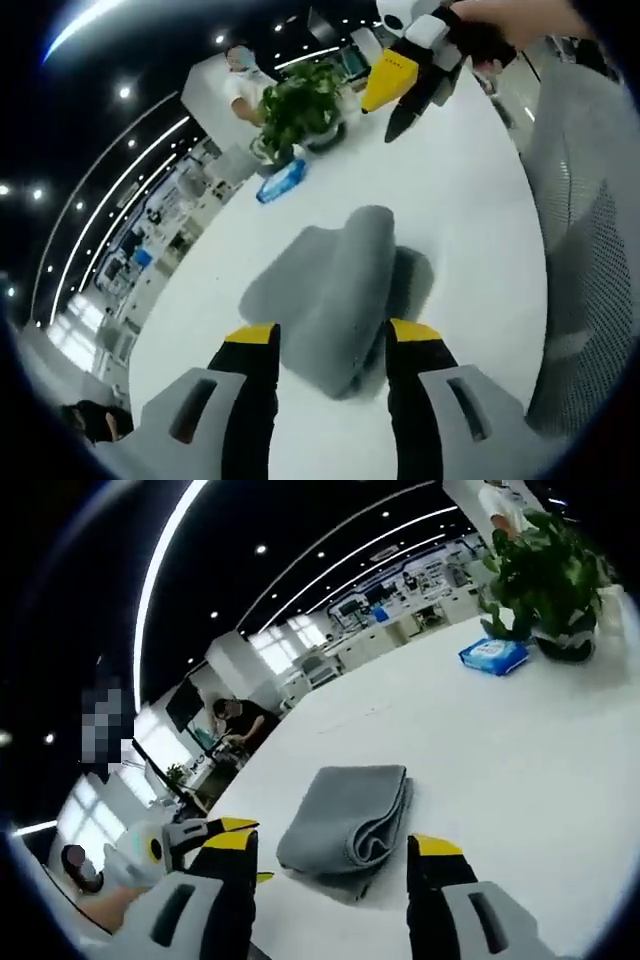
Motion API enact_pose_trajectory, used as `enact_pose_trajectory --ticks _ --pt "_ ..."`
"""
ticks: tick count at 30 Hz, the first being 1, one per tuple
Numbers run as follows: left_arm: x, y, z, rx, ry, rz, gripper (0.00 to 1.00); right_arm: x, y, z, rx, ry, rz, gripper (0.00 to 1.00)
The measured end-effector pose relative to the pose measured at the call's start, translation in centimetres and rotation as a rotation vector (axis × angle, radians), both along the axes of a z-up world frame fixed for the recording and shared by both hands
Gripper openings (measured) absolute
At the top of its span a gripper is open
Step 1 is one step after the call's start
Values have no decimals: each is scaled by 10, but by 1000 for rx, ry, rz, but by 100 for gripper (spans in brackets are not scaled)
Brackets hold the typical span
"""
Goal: Open the folded towel by lifting each exposed corner and separating the folded layers until the towel lies flat within the target outline without major curled edges
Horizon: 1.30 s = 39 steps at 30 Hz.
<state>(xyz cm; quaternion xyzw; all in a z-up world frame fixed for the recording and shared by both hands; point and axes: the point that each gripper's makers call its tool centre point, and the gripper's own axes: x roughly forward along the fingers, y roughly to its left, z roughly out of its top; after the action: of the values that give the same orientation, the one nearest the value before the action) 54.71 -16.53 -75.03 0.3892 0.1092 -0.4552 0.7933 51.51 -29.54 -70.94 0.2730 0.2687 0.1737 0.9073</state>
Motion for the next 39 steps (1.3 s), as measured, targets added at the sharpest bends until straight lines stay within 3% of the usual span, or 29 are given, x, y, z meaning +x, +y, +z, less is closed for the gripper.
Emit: enact_pose_trajectory --ticks 7,11,15,18,21,23,24,27,34,39 --pt "6 -12 -31 118 -11 -54 38 -3 17 -38 92 80 -57 60" --pt "-1 -26 -44 135 2 -82 34 -12 25 -53 166 119 -81 58" --pt "5 -27 -49 225 -96 -110 28 -20 30 -64 264 182 -119 59" --pt "7 -30 -48 191 -86 -102 24 -14 34 -60 311 163 -124 59" --pt "6 -32 -46 199 -126 -121 15 -12 38 -61 396 195 -130 56" --pt "0 -34 -42 239 -199 -180 11 -11 39 -60 454 199 -140 54" --pt "-2 -35 -43 241 -201 -192 10 -11 39 -60 470 208 -142 54" --pt "-13 -40 -41 240 -203 -232 7 -9 39 -67 485 235 -155 52" --pt "-61 -49 -40 307 -252 -473 5 -10 26 -79 472 274 -210 46" --pt "-73 -45 -37 298 -227 -489 4 -14 28 -81 454 293 -201 36"
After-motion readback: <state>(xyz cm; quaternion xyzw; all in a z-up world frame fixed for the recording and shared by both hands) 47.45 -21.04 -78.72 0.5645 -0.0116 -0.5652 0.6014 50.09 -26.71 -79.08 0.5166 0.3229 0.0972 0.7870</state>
